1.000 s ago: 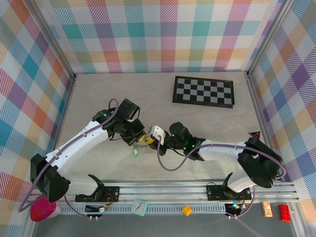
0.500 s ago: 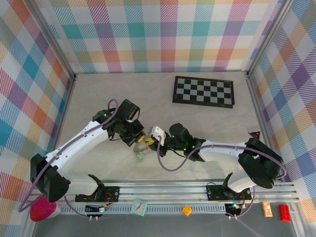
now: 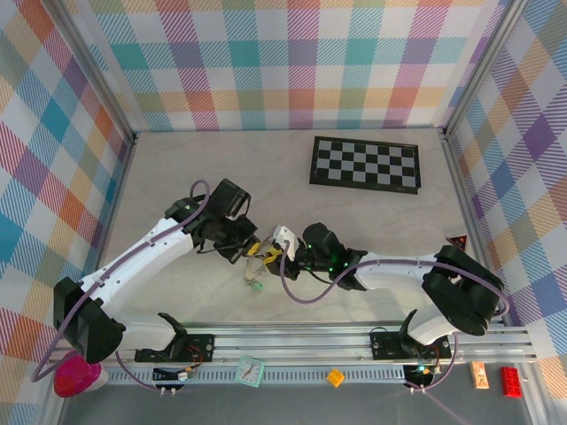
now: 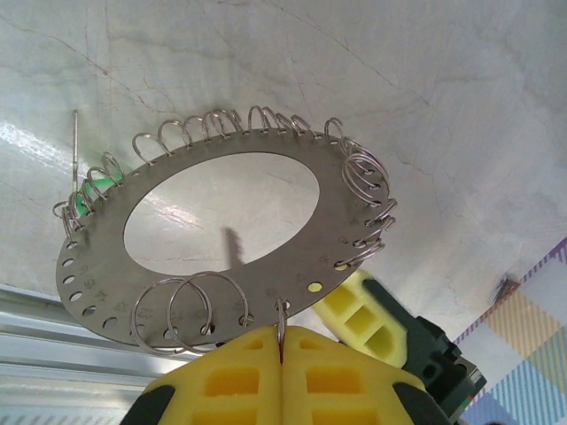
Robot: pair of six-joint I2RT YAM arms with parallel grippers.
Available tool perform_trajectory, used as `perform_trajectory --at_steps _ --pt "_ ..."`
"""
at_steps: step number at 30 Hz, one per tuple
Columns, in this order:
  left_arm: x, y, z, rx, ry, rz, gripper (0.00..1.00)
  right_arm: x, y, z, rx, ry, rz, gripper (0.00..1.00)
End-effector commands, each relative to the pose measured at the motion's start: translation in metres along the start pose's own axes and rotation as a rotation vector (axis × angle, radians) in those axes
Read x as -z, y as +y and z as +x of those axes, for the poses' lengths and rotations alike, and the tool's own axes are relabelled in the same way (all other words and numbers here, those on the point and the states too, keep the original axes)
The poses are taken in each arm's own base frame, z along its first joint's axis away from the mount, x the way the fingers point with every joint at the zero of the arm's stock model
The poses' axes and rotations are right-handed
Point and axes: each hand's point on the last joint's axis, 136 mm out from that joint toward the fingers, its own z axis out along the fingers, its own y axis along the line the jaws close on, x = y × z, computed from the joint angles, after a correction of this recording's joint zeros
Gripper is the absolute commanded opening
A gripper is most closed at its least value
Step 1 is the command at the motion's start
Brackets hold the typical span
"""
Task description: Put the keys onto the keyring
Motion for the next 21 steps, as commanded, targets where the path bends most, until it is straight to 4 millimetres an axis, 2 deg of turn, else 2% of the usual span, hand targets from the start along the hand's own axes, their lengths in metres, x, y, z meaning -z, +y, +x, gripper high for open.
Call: perform_trajectory --at_steps 1,5,8,15,21 --pt "0.009 0.002 0.002 0.08 0.009 0.004 0.0 0.013 -0.003 -0.01 0.031 -0.033 0.035 0.36" --pt "0.013 -0.002 0.004 0.133 0.018 0.014 0.0 0.031 0.01 -0.021 0.155 -0.041 0.012 0.4" --pt "0.013 -0.004 0.004 0.151 0.022 0.019 0.0 0.035 0.013 -0.033 0.208 -0.065 0.009 0.4" --pt "0.011 -0.002 0.005 0.17 0.026 0.014 0.0 0.017 0.024 -0.051 0.215 -0.104 -0.068 0.39" --pt "0.011 -0.001 0.004 0.174 0.023 0.016 0.0 0.005 0.023 -0.059 0.166 -0.135 -0.086 0.38"
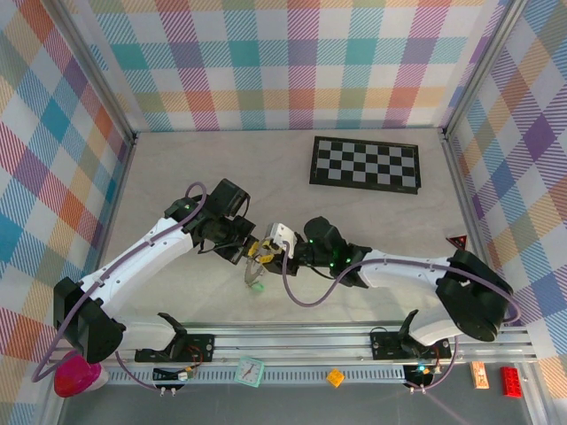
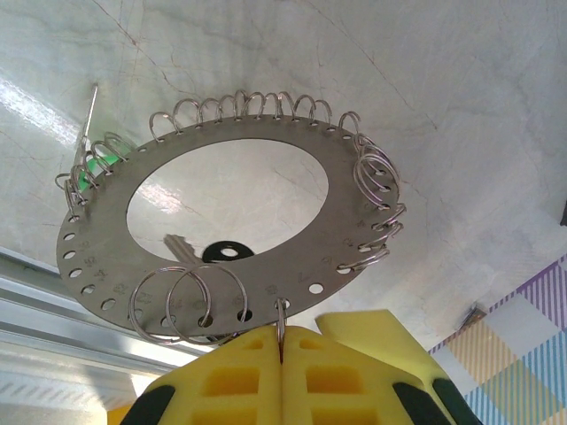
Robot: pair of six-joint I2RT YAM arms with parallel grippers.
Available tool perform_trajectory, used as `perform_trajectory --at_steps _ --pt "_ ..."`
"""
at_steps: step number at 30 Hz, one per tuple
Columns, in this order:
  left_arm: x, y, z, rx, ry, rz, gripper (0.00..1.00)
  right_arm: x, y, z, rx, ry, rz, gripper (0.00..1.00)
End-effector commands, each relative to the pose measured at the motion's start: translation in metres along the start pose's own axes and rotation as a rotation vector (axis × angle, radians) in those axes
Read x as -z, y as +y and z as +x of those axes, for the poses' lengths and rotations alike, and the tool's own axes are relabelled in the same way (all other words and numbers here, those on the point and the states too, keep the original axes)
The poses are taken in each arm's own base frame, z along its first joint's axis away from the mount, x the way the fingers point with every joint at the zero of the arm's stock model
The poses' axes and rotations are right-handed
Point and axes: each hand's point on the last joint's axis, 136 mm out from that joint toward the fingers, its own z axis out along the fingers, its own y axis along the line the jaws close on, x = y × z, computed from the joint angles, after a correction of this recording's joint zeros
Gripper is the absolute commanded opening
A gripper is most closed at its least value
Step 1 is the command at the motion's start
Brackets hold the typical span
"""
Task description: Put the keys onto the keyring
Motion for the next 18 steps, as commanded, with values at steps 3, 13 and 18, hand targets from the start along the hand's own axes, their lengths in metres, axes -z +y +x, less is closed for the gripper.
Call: perform_trajectory --at_steps 3,13,18 --pt "0.01 -0.005 0.004 0.025 0.022 0.03 0.0 -0.007 0.0 -0.021 -0.009 -0.077 -0.009 0.35" --pt "0.009 -0.007 0.008 0.028 0.044 0.034 0.0 -0.01 -0.004 -0.014 0.008 -0.067 0.01 0.25" --pt "0.009 -0.005 0.01 0.029 0.057 0.019 0.0 -0.011 -0.005 -0.015 0.024 -0.074 0.018 0.21"
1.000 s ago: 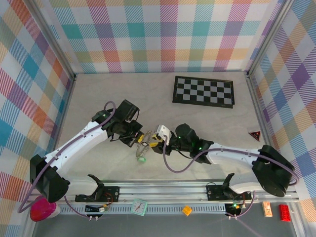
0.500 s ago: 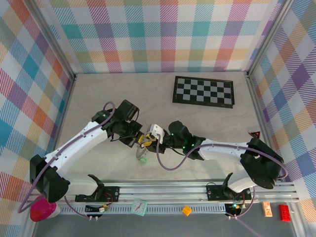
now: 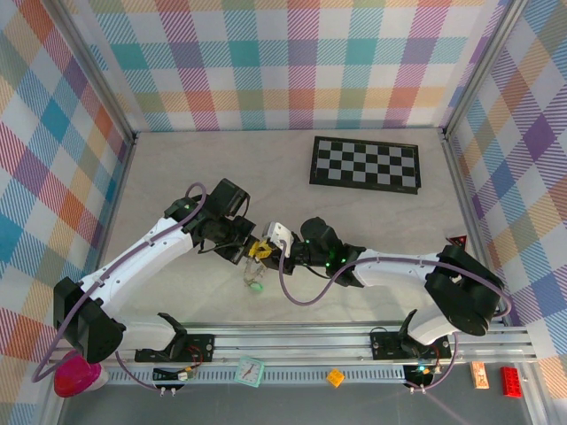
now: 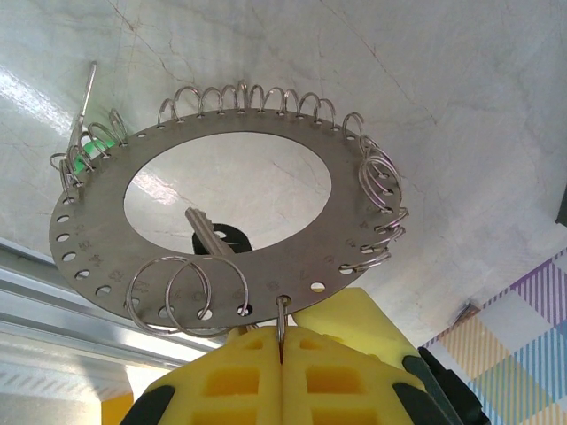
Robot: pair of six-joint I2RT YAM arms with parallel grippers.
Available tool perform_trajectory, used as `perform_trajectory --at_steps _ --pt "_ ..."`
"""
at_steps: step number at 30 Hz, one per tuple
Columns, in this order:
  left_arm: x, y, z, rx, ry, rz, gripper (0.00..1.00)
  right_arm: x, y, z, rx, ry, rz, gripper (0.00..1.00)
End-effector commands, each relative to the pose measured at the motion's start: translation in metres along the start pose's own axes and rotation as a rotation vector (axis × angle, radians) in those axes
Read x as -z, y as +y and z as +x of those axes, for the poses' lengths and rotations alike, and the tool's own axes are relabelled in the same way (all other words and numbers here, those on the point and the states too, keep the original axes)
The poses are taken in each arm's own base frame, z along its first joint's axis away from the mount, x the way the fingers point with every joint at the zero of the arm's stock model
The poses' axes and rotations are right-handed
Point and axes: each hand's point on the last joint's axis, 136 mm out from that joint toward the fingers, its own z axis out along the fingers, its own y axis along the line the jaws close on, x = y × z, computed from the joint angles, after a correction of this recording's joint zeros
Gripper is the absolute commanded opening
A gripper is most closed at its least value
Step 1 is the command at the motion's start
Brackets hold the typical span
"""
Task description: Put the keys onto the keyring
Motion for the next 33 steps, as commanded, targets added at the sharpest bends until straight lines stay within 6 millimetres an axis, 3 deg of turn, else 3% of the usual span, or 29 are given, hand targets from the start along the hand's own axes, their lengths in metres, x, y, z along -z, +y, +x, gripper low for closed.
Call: perform_trajectory --at_steps 1,4,12,14,15,17,19,22,25,29,33 --pt "0.009 -0.004 0.007 0.012 0.037 0.017 0.0 -0.002 -0.001 -0.016 0.037 -0.052 0.008 0.21" --pt "0.01 -0.005 0.007 0.013 0.033 0.022 0.0 -0.002 -0.003 -0.014 0.041 -0.047 0.014 0.19" --pt "0.011 -0.009 0.008 0.016 0.04 0.046 0.0 -0.003 0.0 -0.009 0.061 -0.033 0.0 0.0" --pt "0.01 -0.011 0.008 0.0 0.04 0.064 0.01 -0.002 0.0 -0.008 0.078 -0.026 0.0 0.0" --pt "0.01 -0.011 0.006 -0.012 0.032 0.07 0.1 -0.001 0.001 -0.009 0.089 -0.023 0.0 0.0" --pt "0.014 -0.011 0.0 -0.049 -0.012 0.082 0.39 0.0 0.0 -0.007 0.113 -0.009 0.004 0.0" --pt "0.022 -0.017 -0.012 -0.115 -0.088 0.12 0.6 0.003 0.0 -0.004 0.135 0.011 0.001 0.0" --pt "0.046 -0.03 -0.046 -0.319 -0.297 0.168 0.71 0.007 0.001 -0.001 0.145 0.03 -0.02 0.0" --pt "0.076 -0.05 -0.074 -0.647 -0.532 0.191 0.77 0.013 -0.001 -0.001 0.142 0.039 -0.034 0.0" --pt "0.085 -0.077 -0.071 -1.172 -0.691 0.239 0.76 0.021 -0.003 -0.002 0.13 0.052 -0.059 0.0" --pt "0.076 -0.08 -0.05 -1.575 -0.73 0.305 0.67 0.031 -0.006 -0.004 0.121 0.064 -0.077 0.0"
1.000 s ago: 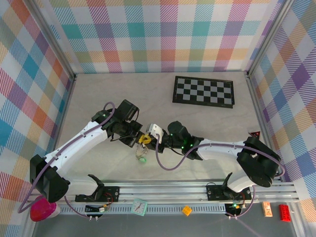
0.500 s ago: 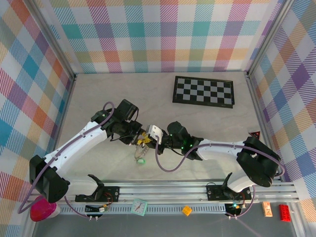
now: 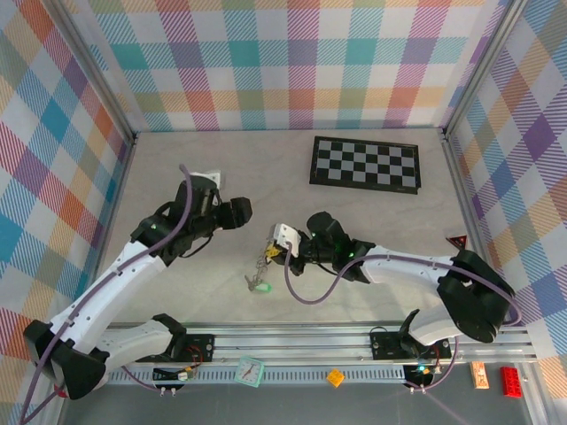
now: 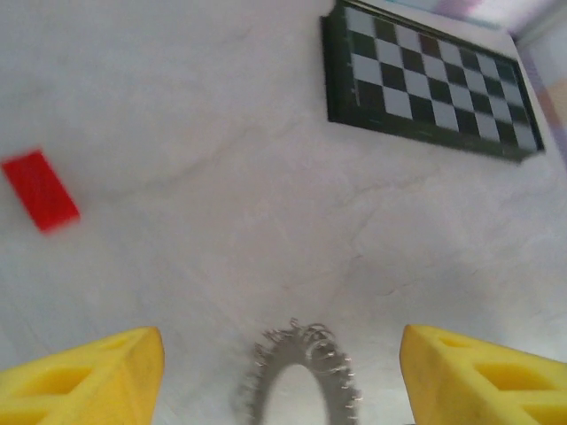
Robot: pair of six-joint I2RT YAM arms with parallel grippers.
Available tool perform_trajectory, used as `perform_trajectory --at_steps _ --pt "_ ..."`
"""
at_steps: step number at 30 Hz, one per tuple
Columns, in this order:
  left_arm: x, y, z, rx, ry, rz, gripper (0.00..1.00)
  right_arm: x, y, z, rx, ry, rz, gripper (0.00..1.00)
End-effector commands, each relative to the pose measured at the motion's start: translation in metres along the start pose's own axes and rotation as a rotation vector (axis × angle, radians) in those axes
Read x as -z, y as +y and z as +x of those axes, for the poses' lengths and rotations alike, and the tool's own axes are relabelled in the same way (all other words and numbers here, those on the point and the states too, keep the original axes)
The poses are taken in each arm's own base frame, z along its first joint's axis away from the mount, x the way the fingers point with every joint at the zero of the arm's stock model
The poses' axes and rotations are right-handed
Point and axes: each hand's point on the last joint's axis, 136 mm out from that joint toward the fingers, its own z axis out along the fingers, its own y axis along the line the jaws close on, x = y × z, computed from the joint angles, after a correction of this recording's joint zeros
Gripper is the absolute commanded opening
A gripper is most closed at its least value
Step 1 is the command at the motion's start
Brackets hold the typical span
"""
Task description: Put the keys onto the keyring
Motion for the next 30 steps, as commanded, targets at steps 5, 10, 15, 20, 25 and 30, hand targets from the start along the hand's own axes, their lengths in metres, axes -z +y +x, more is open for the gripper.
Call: perform_trajectory --at_steps 5,10,15,20,25,30 --pt "0.005 -0.054 0.052 -0.843 -0.004 0.462 0.59 0.019 0.005 -0.013 0.042 -0.01 -0.086 0.0" --pt "0.016 -0.061 0.095 -1.054 0.042 0.649 0.53 0.023 0.008 -0.016 0.065 0.014 -0.121 0.0" --pt "0.01 -0.065 0.108 -1.108 0.076 0.731 0.44 0.026 0.011 -0.022 0.071 0.023 -0.143 0.0" --pt "0.001 -0.075 0.101 -1.082 -0.002 0.754 0.42 0.027 0.012 -0.027 0.077 0.023 -0.156 0.0" --pt "-0.006 -0.073 0.104 -1.085 -0.003 0.753 0.34 0.027 0.011 -0.03 0.081 0.021 -0.16 0.0" --pt "-0.014 -0.07 0.11 -1.105 0.016 0.739 0.3 0.025 0.011 -0.031 0.082 0.022 -0.167 0.0"
